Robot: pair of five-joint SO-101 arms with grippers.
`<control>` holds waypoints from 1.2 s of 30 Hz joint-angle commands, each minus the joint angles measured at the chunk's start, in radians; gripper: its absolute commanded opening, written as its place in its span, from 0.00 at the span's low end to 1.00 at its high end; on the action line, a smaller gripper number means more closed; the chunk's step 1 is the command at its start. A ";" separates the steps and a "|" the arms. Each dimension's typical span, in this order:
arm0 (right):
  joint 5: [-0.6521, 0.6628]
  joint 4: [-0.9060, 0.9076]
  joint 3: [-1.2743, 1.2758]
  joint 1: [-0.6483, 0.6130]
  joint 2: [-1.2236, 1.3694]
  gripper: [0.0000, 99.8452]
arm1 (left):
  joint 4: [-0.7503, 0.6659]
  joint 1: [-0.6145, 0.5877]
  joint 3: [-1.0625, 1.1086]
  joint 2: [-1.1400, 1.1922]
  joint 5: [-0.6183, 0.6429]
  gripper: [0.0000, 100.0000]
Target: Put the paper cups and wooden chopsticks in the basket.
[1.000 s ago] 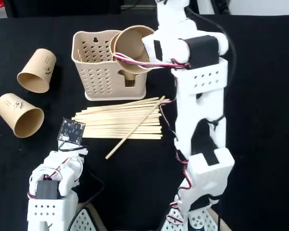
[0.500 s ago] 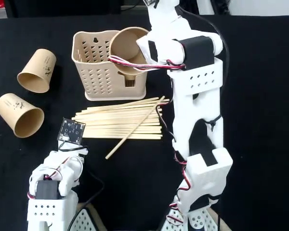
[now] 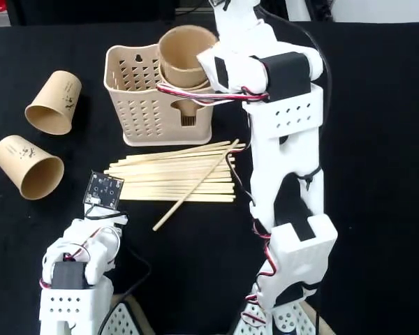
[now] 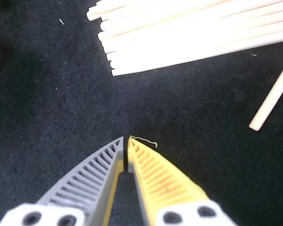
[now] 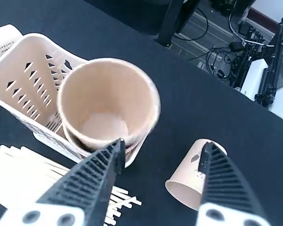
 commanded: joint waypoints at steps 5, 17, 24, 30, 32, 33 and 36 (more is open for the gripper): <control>0.006 -0.002 -0.119 -0.023 -0.030 0.24 | -0.005 0.004 0.016 -0.011 0.002 0.03; 0.172 0.115 0.137 0.068 -0.377 0.25 | -0.005 0.004 0.016 -0.011 0.000 0.03; 0.430 0.072 0.753 0.092 -0.782 0.25 | -0.005 0.001 0.016 -0.011 0.002 0.03; 0.628 -0.213 1.392 0.233 -1.052 0.25 | -0.005 0.002 0.016 -0.011 0.002 0.03; 0.657 -0.391 1.616 0.292 -1.118 0.25 | -0.005 0.002 0.016 -0.011 0.002 0.03; 0.661 -0.486 1.722 0.316 -1.145 0.25 | -0.005 0.002 0.016 -0.011 0.002 0.03; 0.664 -0.770 2.012 0.367 -1.211 0.25 | -0.005 0.002 0.016 -0.011 0.002 0.03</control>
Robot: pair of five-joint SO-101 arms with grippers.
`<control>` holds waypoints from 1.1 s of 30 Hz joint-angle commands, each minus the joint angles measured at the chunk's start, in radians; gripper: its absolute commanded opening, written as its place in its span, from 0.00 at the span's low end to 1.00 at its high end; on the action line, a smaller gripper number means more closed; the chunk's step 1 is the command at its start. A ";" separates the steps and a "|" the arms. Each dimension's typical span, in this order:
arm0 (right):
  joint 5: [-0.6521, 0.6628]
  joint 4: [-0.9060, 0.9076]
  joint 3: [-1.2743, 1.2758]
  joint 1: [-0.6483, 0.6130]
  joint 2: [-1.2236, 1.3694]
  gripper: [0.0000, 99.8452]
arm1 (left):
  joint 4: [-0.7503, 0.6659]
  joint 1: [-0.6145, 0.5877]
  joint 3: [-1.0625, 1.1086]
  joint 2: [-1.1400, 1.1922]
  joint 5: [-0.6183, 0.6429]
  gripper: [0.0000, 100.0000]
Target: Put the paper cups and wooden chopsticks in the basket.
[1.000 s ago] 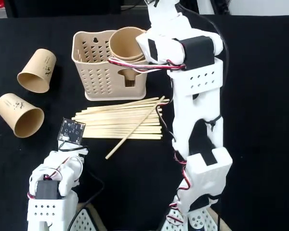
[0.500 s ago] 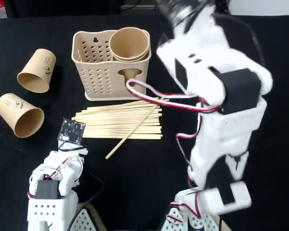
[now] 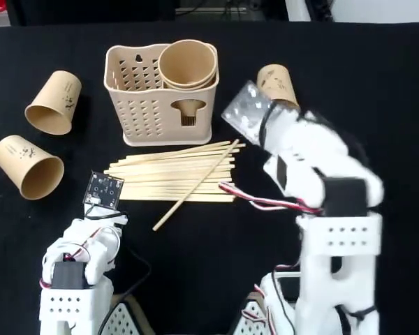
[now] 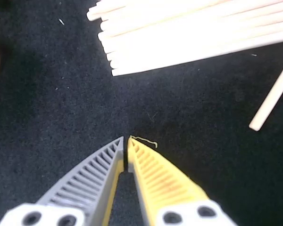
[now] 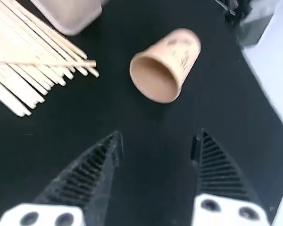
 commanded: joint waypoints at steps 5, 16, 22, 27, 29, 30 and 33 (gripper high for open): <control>0.044 -0.697 0.588 0.098 -0.099 0.24 | -0.005 0.002 0.016 -0.011 0.002 0.03; 0.020 -1.120 0.720 0.095 -0.015 0.25 | -0.005 0.002 0.016 -0.011 0.002 0.03; 0.017 -1.134 0.484 0.101 0.349 0.24 | -0.005 0.002 0.016 -0.011 0.002 0.03; -0.041 -1.138 0.358 0.101 0.536 0.24 | -0.005 0.002 0.016 -0.011 0.002 0.03; -0.054 -1.140 0.354 0.100 0.539 0.24 | -0.005 0.004 0.016 -0.011 0.002 0.03; -0.055 -1.142 0.349 0.100 0.539 0.24 | -0.005 0.004 0.016 -0.011 0.002 0.03; -0.055 -1.181 0.343 0.101 0.539 0.24 | -0.005 0.004 0.016 -0.011 0.002 0.03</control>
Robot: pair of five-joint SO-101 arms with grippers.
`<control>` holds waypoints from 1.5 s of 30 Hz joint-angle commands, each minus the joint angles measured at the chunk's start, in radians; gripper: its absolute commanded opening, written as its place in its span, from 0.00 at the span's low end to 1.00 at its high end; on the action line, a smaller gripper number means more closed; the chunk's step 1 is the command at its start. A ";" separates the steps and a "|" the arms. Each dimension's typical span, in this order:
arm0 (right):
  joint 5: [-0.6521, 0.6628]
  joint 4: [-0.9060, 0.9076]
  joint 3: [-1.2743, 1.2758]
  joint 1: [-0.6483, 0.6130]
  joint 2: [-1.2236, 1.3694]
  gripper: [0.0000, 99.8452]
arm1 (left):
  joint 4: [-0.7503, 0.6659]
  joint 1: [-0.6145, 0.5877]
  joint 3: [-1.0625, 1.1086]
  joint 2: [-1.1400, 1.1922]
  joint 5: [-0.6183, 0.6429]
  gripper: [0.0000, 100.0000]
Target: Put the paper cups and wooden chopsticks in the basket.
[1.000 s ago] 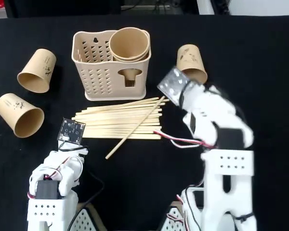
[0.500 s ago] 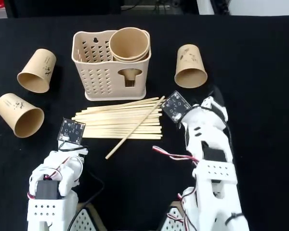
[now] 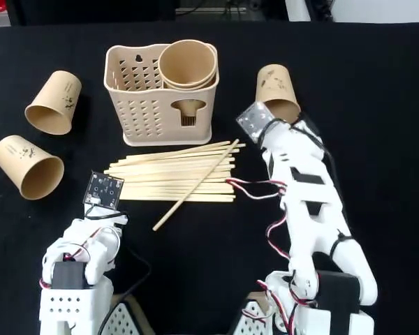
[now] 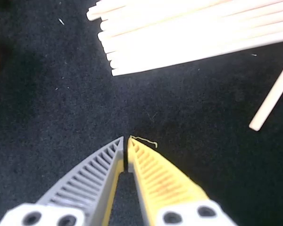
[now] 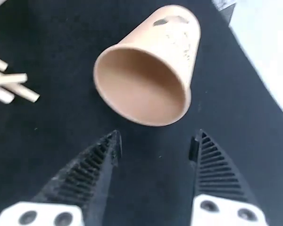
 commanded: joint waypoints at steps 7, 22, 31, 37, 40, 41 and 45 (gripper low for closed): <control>-0.009 -0.153 -0.120 0.012 0.058 0.24 | -0.005 0.004 0.016 -0.011 0.002 0.03; -0.044 -0.158 -0.475 0.023 0.513 0.24 | -0.006 0.004 0.016 -0.011 0.002 0.03; -0.178 -0.149 -0.535 0.080 0.512 0.01 | -0.006 0.004 0.016 -0.011 0.002 0.03; -0.183 -0.089 -0.466 0.074 0.417 0.01 | -0.008 0.004 0.016 -0.011 0.002 0.03; -0.186 -0.014 -0.449 0.072 0.344 0.01 | -0.008 0.004 0.016 -0.011 0.002 0.03; -0.196 0.029 -0.449 0.074 0.317 0.01 | -0.008 0.004 0.016 -0.011 0.002 0.03; -0.241 0.230 -0.467 0.081 0.189 0.01 | -0.008 0.004 0.016 -0.011 0.002 0.03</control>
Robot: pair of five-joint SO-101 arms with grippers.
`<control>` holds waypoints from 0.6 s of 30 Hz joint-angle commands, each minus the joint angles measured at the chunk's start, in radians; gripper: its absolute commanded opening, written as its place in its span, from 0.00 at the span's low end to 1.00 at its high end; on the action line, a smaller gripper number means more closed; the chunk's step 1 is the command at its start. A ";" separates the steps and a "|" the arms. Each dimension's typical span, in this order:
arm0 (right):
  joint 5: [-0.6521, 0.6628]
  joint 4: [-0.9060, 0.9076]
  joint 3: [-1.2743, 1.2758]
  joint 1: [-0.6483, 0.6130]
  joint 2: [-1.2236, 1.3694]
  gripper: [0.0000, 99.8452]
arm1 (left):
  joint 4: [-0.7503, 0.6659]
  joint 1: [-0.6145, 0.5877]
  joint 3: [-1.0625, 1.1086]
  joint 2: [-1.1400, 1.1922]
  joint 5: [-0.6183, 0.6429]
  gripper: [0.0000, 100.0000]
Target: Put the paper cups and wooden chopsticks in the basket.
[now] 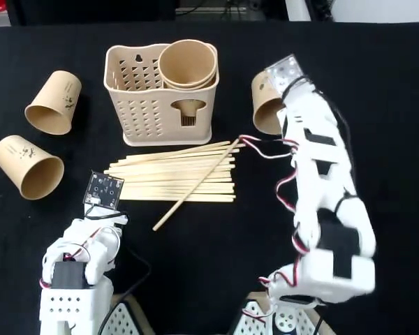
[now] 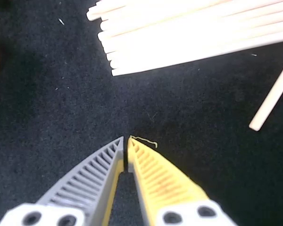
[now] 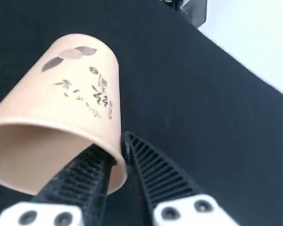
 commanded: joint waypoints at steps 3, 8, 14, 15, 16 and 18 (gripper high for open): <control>-0.028 0.316 -0.087 0.012 -0.200 0.01 | -0.008 0.004 0.016 -0.011 0.002 0.03; -0.103 0.712 -0.329 0.012 -0.272 0.01 | -0.006 0.004 0.016 -0.011 0.002 0.03; -0.147 1.134 -0.636 0.009 -0.274 0.01 | -0.006 0.004 0.016 -0.011 0.002 0.03; -0.147 1.172 -0.670 0.008 -0.275 0.01 | -0.006 0.004 0.016 -0.011 0.002 0.03; -0.147 1.204 -0.700 0.006 -0.277 0.01 | -0.006 0.004 0.016 -0.011 0.002 0.03; -0.147 1.255 -0.756 0.005 -0.280 0.01 | -0.006 0.004 0.016 -0.011 0.002 0.03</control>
